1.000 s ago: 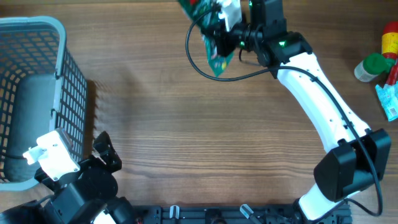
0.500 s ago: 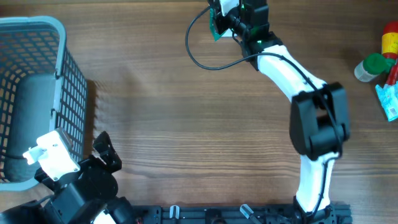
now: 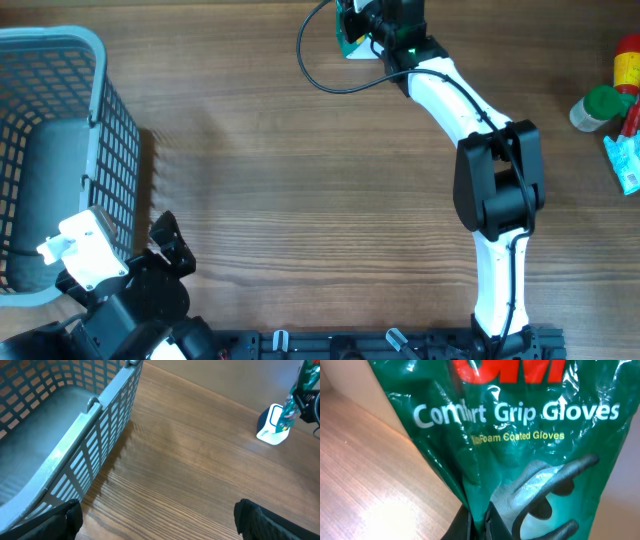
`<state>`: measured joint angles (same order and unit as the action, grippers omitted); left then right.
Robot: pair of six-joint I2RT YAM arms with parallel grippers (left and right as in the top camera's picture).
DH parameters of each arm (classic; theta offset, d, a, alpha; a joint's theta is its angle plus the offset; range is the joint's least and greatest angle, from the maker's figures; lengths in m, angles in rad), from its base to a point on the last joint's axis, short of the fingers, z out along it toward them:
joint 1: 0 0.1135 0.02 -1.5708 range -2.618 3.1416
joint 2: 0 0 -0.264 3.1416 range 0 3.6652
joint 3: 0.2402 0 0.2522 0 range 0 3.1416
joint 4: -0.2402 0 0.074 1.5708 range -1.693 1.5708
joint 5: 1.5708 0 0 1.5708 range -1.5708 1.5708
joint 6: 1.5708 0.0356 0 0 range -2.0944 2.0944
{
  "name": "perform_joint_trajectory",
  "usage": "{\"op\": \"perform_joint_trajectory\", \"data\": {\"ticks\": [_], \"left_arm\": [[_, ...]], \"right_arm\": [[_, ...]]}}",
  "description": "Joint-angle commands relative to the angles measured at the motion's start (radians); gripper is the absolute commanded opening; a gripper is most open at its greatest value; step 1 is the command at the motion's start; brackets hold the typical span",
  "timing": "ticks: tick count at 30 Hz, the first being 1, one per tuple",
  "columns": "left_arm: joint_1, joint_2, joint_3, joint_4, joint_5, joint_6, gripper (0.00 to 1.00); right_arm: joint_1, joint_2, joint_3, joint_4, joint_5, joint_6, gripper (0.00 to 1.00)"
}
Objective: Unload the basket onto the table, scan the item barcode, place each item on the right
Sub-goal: 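Move the glove pack to the right edge and release it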
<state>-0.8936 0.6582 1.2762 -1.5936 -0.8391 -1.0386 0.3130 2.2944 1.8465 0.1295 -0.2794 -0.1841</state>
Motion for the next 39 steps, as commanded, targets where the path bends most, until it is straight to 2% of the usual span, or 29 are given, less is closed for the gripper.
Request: {"op": "perform_joint_trajectory", "data": {"ticks": [1,5,9,15,20,23,25,31,35,37,38,39], "left_arm": [[0.004,0.003,0.0,-0.001,-0.006,-0.017,1.0],[0.004,0.003,0.0,-0.001,-0.006,-0.017,1.0],[0.004,0.003,0.0,-0.001,-0.006,-0.017,1.0],[0.004,0.003,0.0,-0.001,-0.006,-0.017,1.0],[0.004,0.003,0.0,-0.001,-0.006,-0.017,1.0],[0.004,0.003,0.0,-0.001,-0.006,-0.017,1.0],[0.004,0.003,0.0,-0.001,-0.006,-0.017,1.0],[0.004,0.003,0.0,-0.001,-0.006,-0.017,1.0],[0.004,0.003,0.0,-0.001,-0.006,-0.017,1.0],[0.004,0.003,0.0,-0.001,-0.006,-0.017,1.0],[0.004,0.003,0.0,-0.001,-0.006,-0.017,1.0],[0.004,0.003,0.0,-0.001,-0.006,-0.017,1.0]], "right_arm": [[-0.01,-0.112,0.033,-0.098,0.182,0.109,0.04],[-0.043,-0.221,0.033,-0.262,0.441,0.203,0.04],[-0.13,-0.319,0.033,-0.456,0.536,0.266,0.04],[-0.351,-0.339,0.029,-0.567,0.717,0.295,0.04],[-0.614,-0.329,-0.008,-0.618,0.693,0.352,0.04],[-0.743,-0.306,-0.019,-0.624,0.551,0.333,0.04],[-0.814,-0.278,-0.025,-0.64,0.457,0.267,0.04],[-0.896,-0.14,-0.026,-0.682,0.441,0.104,0.04],[-0.913,-0.079,-0.026,-0.737,0.455,0.118,0.06],[-0.91,-0.078,-0.026,-0.752,0.455,0.145,0.53],[-0.907,-0.086,-0.025,-0.757,0.455,0.163,0.65],[-0.903,-0.098,-0.025,-0.765,0.455,0.171,0.67]]}}
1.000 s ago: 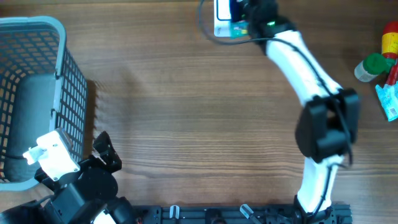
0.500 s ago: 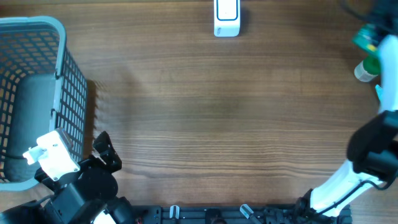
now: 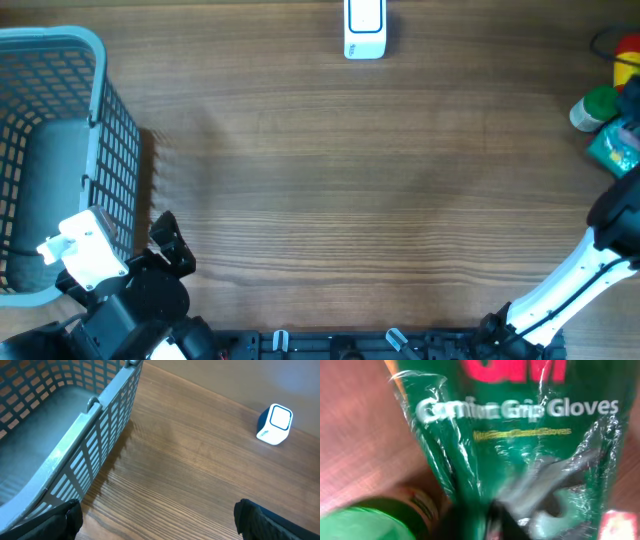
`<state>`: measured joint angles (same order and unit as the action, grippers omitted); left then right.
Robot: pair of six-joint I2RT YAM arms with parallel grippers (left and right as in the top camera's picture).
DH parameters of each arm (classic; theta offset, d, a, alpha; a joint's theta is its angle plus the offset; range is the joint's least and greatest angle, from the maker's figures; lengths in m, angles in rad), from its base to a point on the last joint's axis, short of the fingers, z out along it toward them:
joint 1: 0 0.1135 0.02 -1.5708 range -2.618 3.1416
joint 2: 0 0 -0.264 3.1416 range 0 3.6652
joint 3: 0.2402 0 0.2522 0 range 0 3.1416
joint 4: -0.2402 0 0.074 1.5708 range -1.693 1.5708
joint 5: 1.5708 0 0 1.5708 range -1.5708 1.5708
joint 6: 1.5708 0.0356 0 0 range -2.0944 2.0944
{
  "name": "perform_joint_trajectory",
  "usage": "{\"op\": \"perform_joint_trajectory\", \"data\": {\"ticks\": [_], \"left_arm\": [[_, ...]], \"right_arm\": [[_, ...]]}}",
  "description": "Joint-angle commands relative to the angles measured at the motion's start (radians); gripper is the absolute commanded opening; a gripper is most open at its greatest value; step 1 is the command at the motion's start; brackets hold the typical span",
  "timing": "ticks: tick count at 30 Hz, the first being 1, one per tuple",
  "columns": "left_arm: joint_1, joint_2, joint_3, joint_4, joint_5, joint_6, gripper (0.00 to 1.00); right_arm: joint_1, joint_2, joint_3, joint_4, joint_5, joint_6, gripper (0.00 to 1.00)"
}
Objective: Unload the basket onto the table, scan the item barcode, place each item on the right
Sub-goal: 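Move the glove pack to the right edge and release it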
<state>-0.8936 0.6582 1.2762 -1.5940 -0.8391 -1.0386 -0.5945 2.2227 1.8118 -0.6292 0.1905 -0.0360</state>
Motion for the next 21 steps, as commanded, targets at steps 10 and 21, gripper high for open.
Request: {"op": "perform_joint_trajectory", "data": {"ticks": [10,21], "left_arm": [[0.004,0.003,0.0,-0.001,-0.006,-0.017,1.0],[0.004,0.003,0.0,-0.001,-0.006,-0.017,1.0]], "right_arm": [[0.133,-0.331,0.01,-0.069,-0.181,0.118,0.99],[0.409,-0.728,0.01,-0.351,-0.62,0.211,1.0]]}}
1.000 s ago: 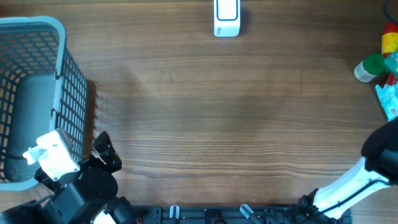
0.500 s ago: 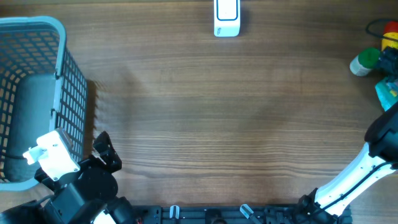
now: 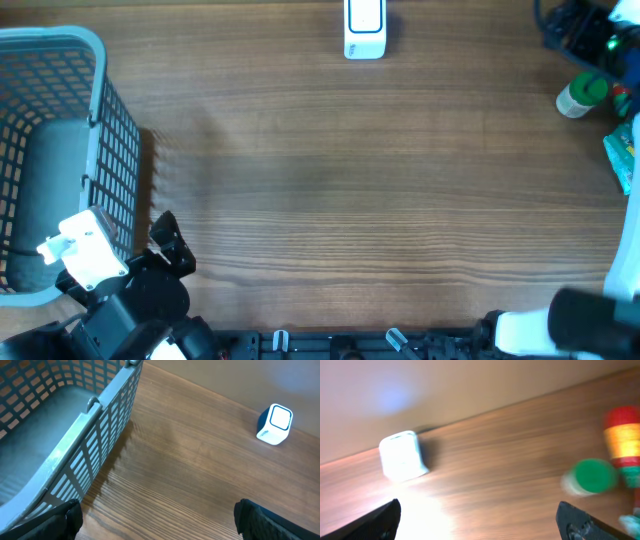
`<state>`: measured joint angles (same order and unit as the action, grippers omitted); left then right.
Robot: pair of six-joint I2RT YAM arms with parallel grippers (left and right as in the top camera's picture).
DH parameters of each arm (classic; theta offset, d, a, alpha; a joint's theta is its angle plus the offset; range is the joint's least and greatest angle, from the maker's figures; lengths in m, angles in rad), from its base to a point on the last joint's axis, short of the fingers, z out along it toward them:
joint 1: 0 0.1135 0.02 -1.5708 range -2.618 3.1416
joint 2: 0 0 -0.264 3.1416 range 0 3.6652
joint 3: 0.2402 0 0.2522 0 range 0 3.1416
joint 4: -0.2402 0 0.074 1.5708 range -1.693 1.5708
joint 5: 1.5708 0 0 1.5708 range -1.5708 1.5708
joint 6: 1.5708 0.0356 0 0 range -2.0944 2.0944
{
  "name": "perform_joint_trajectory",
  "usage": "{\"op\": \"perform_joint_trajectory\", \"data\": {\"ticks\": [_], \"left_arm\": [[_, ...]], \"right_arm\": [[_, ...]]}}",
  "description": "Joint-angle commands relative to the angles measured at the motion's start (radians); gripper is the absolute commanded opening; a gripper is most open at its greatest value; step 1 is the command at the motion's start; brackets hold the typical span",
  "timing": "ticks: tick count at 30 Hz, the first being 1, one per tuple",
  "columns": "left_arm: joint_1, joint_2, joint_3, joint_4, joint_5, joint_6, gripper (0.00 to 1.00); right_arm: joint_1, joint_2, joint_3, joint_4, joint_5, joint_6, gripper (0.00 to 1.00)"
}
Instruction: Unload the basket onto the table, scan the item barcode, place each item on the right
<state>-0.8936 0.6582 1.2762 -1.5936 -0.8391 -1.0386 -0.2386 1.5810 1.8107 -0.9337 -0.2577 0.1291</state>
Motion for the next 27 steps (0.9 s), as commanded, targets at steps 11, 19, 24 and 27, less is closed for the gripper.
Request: {"op": "perform_joint_trajectory", "data": {"ticks": [11,19,24,27], "left_arm": [[0.004,0.003,0.0,-0.001,-0.006,-0.017,1.0],[0.004,0.003,0.0,-0.001,-0.006,-0.017,1.0],[0.004,0.003,0.0,-0.001,-0.006,-0.017,1.0],[0.004,0.003,0.0,-0.001,-0.006,-0.017,1.0]], "right_arm": [[0.101,-0.234,0.011,-0.189,-0.151,0.313,1.0],[0.122,-0.241,0.009,-0.268,-0.233,-0.063,1.0],[0.136,-0.338,-0.057,-0.203,-0.222,-0.174,0.99],[0.136,-0.484,-0.193,-0.088,-0.206,-0.184,1.0]]}}
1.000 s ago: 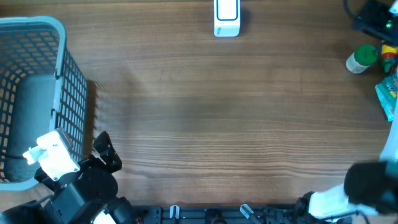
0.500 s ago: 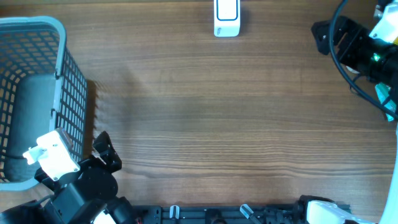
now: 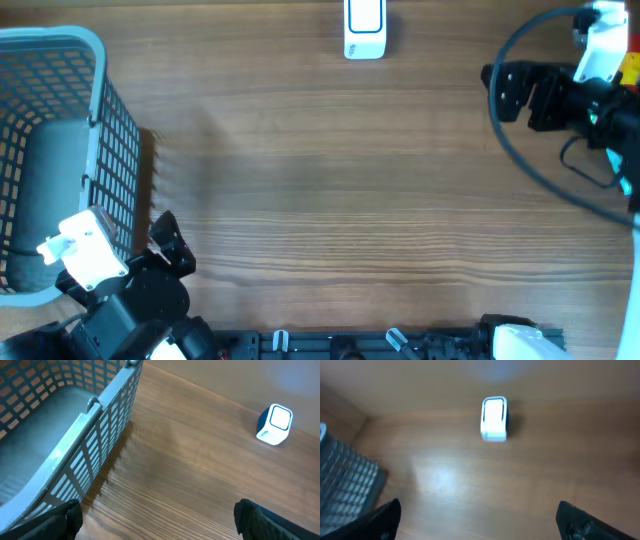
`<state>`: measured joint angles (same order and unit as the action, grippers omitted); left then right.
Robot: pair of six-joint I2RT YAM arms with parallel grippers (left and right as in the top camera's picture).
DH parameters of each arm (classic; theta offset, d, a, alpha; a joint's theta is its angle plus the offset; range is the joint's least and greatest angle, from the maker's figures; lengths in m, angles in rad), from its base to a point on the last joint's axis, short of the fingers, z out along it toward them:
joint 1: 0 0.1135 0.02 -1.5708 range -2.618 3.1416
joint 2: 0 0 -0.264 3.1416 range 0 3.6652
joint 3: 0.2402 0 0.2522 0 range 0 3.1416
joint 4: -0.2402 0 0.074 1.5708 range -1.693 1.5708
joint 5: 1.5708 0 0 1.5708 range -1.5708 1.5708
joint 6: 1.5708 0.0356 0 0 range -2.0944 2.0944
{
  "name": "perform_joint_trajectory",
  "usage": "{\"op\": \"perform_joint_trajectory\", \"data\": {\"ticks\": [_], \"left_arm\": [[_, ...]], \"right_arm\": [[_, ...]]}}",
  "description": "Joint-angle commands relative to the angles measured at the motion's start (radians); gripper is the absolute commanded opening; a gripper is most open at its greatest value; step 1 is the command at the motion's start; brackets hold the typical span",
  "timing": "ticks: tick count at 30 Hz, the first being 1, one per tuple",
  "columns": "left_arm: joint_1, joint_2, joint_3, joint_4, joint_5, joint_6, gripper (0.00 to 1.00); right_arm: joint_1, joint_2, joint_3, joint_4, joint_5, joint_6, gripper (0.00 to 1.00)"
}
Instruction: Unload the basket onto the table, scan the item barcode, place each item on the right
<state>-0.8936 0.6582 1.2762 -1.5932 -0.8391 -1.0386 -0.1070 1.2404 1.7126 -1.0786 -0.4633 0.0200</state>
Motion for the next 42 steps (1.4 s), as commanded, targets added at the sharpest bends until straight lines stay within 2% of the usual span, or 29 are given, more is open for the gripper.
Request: {"op": "perform_joint_trajectory", "data": {"ticks": [1,7,14,19,22,25,30,36,39,42], "left_arm": [[0.004,0.003,0.0,-0.002,-0.006,-0.017,1.0],[0.004,0.003,0.0,-0.002,-0.006,-0.017,1.0],[0.004,0.003,0.0,-0.002,-0.006,-0.017,1.0],[0.004,0.003,0.0,-0.002,-0.006,-0.017,1.0],[0.004,0.003,0.0,-0.002,-0.006,-0.017,1.0],[0.004,0.003,0.0,-0.002,-0.006,-0.017,1.0],[0.004,0.003,0.0,-0.002,-0.006,-0.017,1.0],[0.004,0.003,0.0,-0.002,-0.006,-0.017,1.0],[0.004,0.003,0.0,-0.002,-0.006,-0.017,1.0],[0.004,0.003,0.0,-0.002,-0.006,-0.017,1.0]], "right_arm": [[0.004,-0.204,-0.158,0.102,0.0,-0.079,1.0],[0.004,-0.545,-0.521,0.348,-0.002,-0.126,0.99],[0.027,-0.912,-0.869,0.522,-0.002,-0.152,1.0],[0.063,-1.101,-1.122,0.781,-0.009,-0.132,1.0],[0.072,-1.152,-1.25,0.954,-0.005,-0.094,0.99],[0.071,-1.197,-1.377,1.122,0.068,0.014,0.99],[0.072,-1.237,-1.535,1.288,0.195,0.144,1.0],[0.077,-1.237,-1.659,1.317,0.359,0.32,1.0],[0.077,-1.237,-1.709,1.328,0.371,0.323,1.0],[0.077,-1.238,-1.708,1.26,0.372,0.315,1.0]]}}
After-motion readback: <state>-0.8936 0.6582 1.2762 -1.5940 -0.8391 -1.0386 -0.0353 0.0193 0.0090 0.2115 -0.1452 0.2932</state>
